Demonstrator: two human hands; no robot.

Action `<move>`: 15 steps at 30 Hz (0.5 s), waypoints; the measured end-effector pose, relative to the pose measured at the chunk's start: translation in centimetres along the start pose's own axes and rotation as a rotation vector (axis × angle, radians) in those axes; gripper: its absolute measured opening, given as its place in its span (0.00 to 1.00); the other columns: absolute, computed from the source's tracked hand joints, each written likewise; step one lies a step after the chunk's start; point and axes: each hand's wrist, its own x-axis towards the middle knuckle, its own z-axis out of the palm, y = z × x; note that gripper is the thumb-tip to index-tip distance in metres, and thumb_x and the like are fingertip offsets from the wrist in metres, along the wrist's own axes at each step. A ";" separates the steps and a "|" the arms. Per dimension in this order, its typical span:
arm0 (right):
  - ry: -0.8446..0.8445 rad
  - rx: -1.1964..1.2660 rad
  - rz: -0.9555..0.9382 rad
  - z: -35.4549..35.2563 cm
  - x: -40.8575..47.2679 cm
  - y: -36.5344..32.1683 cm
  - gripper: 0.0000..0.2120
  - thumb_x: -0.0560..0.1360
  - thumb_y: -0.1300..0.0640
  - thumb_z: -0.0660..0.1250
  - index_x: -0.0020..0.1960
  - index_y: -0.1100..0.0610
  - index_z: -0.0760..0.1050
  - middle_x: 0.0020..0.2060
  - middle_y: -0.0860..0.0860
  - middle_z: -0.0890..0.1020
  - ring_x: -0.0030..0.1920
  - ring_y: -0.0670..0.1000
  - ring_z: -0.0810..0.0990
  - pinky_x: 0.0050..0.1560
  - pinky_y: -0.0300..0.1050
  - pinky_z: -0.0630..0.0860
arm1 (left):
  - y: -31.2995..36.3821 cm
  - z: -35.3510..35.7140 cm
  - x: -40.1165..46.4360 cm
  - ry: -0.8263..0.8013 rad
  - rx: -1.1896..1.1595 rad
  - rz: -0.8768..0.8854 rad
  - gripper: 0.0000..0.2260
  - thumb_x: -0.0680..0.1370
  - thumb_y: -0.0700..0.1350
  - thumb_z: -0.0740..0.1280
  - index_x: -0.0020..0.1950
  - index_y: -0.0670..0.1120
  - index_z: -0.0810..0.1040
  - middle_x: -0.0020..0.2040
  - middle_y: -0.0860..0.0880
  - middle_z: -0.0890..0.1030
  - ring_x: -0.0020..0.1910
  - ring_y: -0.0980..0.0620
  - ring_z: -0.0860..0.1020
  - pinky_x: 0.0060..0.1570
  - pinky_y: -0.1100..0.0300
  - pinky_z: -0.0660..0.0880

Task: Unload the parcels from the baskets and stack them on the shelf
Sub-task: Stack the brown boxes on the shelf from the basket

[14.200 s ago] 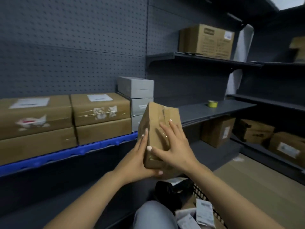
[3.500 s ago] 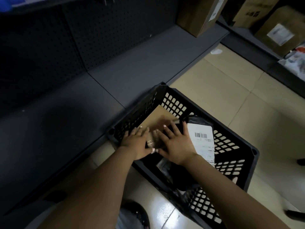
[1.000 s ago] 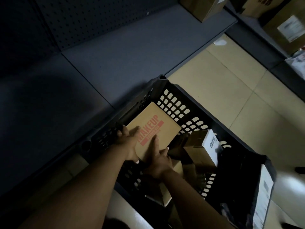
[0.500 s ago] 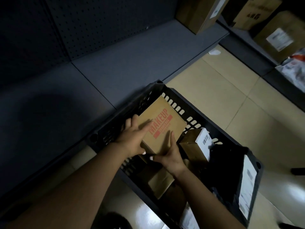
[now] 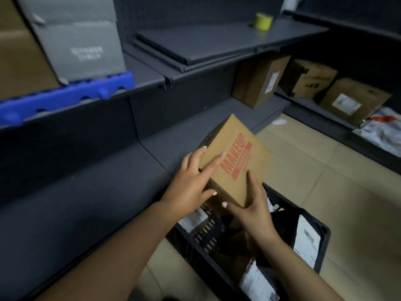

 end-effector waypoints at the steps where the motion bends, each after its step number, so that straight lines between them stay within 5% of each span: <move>1: 0.014 -0.002 -0.039 -0.8 -0.5 -1.8 0.51 0.64 0.52 0.79 0.77 0.45 0.52 0.67 0.46 0.61 0.68 0.42 0.61 0.65 0.38 0.60 | 0.8 -2.0 0.1 0.021 0.004 0.009 0.49 0.72 0.49 0.74 0.74 0.67 0.38 0.76 0.46 0.53 0.74 0.46 0.53 0.68 0.46 0.66; 4: 0.038 -0.014 -0.145 -3.2 -1.9 -7.1 0.47 0.68 0.56 0.77 0.77 0.44 0.52 0.66 0.43 0.61 0.65 0.39 0.60 0.65 0.38 0.60 | 3.2 -8.4 0.1 0.106 -0.003 0.058 0.49 0.71 0.51 0.74 0.72 0.69 0.35 0.77 0.52 0.54 0.74 0.50 0.56 0.70 0.46 0.64; 11: 0.094 -0.016 -0.476 -6.0 -4.4 -20.1 0.47 0.66 0.59 0.78 0.74 0.40 0.53 0.69 0.43 0.63 0.66 0.30 0.59 0.69 0.38 0.60 | 8.8 -23.1 -3.8 0.400 0.068 0.226 0.42 0.72 0.47 0.73 0.76 0.61 0.49 0.77 0.58 0.57 0.74 0.56 0.59 0.72 0.55 0.59; 15: 0.085 0.004 -0.658 -5.7 -6.5 -26.7 0.44 0.64 0.52 0.76 0.73 0.42 0.55 0.68 0.45 0.63 0.64 0.23 0.57 0.58 0.19 0.58 | 9.4 -29.6 -7.4 0.532 0.176 0.248 0.42 0.72 0.46 0.73 0.76 0.62 0.51 0.75 0.61 0.56 0.73 0.56 0.62 0.67 0.59 0.62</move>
